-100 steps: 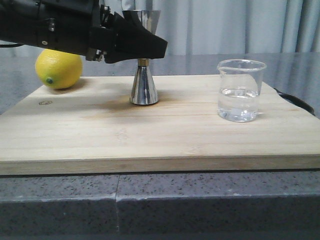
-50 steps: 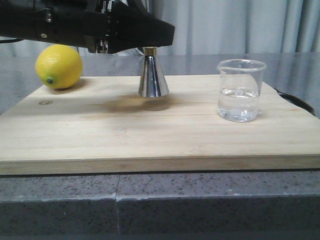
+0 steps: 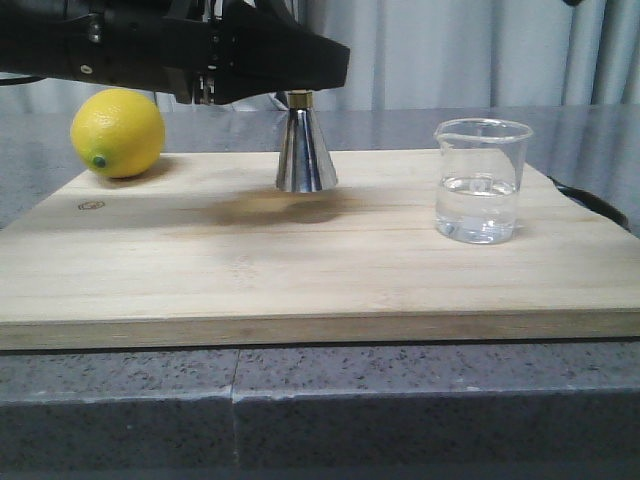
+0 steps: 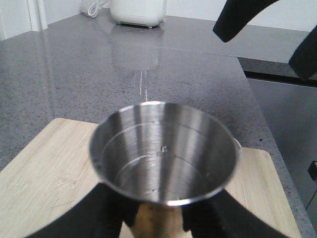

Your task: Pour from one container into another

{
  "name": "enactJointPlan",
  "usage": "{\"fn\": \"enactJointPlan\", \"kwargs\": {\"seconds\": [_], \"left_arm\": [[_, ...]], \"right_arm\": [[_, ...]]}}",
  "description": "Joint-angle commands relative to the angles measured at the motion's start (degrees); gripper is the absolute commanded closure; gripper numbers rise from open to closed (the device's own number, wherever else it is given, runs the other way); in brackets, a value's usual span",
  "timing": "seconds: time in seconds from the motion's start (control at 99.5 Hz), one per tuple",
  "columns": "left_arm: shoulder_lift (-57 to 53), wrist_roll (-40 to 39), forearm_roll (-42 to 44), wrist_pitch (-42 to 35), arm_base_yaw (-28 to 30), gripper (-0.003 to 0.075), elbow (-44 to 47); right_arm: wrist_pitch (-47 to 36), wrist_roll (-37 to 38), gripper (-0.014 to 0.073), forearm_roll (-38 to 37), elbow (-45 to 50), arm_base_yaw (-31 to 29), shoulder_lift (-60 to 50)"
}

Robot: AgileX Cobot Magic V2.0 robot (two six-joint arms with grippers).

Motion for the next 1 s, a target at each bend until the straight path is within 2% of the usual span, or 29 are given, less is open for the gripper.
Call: {"fn": "enactJointPlan", "kwargs": {"seconds": [0.0, 0.201, 0.512, 0.663, 0.814, 0.994], "left_arm": [[-2.3, 0.0, -4.6, 4.1, -0.4, 0.0523, -1.8], [-2.3, 0.0, -4.6, 4.1, -0.4, 0.0523, -1.8], [-2.3, 0.0, -4.6, 4.1, -0.4, 0.0523, -1.8], [-2.3, 0.0, -4.6, 3.8, -0.4, 0.0523, -1.8], [-2.3, 0.0, -4.6, 3.0, -0.4, 0.0523, -1.8], [-2.3, 0.0, -4.6, 3.0, -0.4, 0.0523, -1.8]], "right_arm": [[-7.0, -0.9, -0.0034, 1.0, -0.1, 0.7, -1.0], [-22.9, -4.8, -0.0034, 4.3, 10.5, 3.3, -3.8], [-53.2, -4.9, -0.0034, 5.8, 31.9, 4.3, -12.3], [-67.0, -4.3, -0.0034, 5.9, 40.2, 8.1, -12.4], [-77.1, -4.1, -0.0034, 5.9, 44.4, 11.7, -10.5], [-82.3, -3.4, -0.0034, 5.9, 45.2, 13.0, -5.7]]}}
